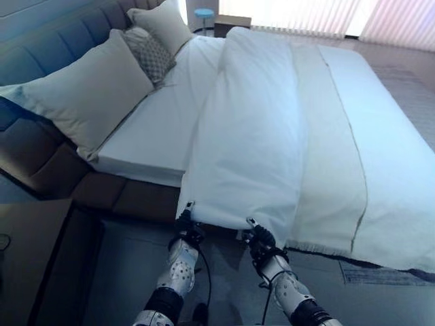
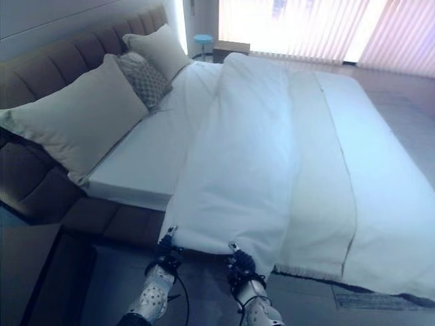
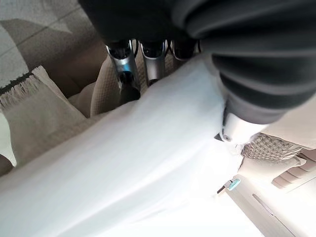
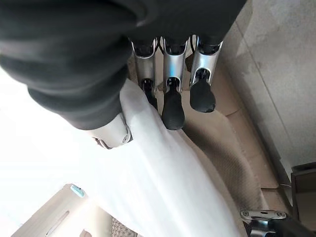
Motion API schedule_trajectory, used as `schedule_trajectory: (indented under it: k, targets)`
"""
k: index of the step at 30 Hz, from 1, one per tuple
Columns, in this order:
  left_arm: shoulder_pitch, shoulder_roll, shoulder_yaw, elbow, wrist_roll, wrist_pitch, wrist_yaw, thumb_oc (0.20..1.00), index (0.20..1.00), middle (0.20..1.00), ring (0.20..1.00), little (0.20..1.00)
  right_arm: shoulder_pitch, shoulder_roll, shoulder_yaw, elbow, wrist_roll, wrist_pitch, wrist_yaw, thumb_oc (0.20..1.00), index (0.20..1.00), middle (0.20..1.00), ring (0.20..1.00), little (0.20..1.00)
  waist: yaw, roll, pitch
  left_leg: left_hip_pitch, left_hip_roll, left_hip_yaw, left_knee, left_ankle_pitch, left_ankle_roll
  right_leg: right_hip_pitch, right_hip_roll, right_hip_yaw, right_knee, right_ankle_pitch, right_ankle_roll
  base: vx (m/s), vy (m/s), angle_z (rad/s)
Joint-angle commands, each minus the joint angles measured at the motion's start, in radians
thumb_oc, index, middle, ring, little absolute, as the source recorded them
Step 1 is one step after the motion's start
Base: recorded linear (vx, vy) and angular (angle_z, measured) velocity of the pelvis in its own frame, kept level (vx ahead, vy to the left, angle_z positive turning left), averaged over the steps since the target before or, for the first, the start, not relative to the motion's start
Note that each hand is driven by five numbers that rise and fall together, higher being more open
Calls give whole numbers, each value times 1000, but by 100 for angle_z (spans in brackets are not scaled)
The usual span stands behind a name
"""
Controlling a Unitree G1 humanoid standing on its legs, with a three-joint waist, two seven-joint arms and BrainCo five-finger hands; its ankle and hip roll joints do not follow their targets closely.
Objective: Make the bed
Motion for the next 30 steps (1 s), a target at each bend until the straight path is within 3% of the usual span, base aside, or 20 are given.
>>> schedule_trajectory:
  k: [1,10,17,19,22,24,26,30]
  targets:
    - [129,111,94,17,17,-64,22,200,200,200,200,200,83,-97,-85,-11,-22,-92,-35,200,200,200,200,200,18,6,-68,7,-68,71,-97,24,-5,-97,97,8,-21,73,-24,30,6,20]
    - [126,99,100,171,59,-42,56,200,200,200,200,200,98,-80,-64,98,-3,-63,-37,200,200,200,200,200,6,7,-39,1,-68,64,-97,24,-7,-95,91,-8,-37,80,-26,-18,-14,14]
    - [0,74,71,322,-31,-58,73,200,200,200,200,200,-6,-82,-74,161,69,-89,-80,200,200,200,200,200,-4,33,93,-139,-68,57,-94,82,-23,-254,84,-14,15,89,-37,-152,-18,4]
    - [-24,66,56,328,-42,-61,72,200,200,200,200,200,-26,-87,-83,168,82,-97,-85,200,200,200,200,200,-10,36,111,-188,-68,63,-37,73,-26,-290,72,-26,42,85,-42,-137,6,26]
    - [-86,46,33,349,-70,-80,81,200,200,200,200,200,-76,-102,-70,197,100,-118,-101,200,200,200,200,200,-21,33,180,-333,-39,119,194,-17,-56,-362,29,-48,126,41,-51,-70,-3,49]
    - [-126,47,29,375,-99,-99,104,200,200,200,200,200,-144,-93,-46,234,121,-131,-127,200,200,200,200,200,5,17,210,-390,-8,39,157,12,-51,-387,33,-24,112,55,-40,79,45,74]
    - [-148,57,22,398,-81,-87,110,200,200,200,200,200,-173,-92,-53,255,126,-136,-136,200,200,200,200,200,4,12,226,-401,11,49,117,41,-51,-401,34,-20,103,63,-34,89,23,-39]
    - [-212,84,9,425,-48,-100,131,200,200,200,200,200,-240,-92,-57,276,117,-157,-165,200,200,200,200,200,-2,22,261,-418,3,82,20,89,-58,-461,26,-17,91,81,-25,67,155,-11]
